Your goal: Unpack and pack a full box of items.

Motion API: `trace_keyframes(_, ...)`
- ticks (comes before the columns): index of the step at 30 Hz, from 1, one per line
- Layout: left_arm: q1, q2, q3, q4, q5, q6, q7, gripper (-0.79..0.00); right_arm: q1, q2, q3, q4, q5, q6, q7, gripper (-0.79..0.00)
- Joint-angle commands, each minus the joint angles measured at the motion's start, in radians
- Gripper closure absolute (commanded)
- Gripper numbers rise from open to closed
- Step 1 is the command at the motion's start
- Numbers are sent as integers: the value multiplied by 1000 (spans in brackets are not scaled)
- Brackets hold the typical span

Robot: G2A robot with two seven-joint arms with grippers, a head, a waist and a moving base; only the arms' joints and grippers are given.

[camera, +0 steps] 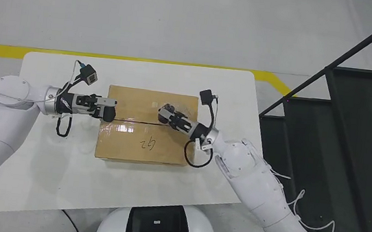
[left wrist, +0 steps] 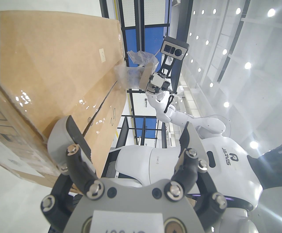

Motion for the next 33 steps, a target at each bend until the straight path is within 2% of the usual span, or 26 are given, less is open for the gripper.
trace_keyframes(1,0,0,0,0,0,0,0,-785,24,-7,-23,26,6,4,7,0)
trace_keyframes(12,0,0,0,0,0,0,0,-785,142,-52,-150,162,30,27,58,0)
trace_keyframes(30,0,0,0,0,0,0,0,-785,201,-86,-202,249,10,62,70,-15)
trace_keyframes(31,0,0,0,0,0,0,0,-785,201,-87,-201,249,7,65,70,-653)
trace_keyframes(32,0,0,0,0,0,0,0,-785,202,-88,-201,246,5,68,70,-785)
trace_keyframes(33,0,0,0,0,0,0,0,-785,202,-88,-199,242,3,70,71,-785)
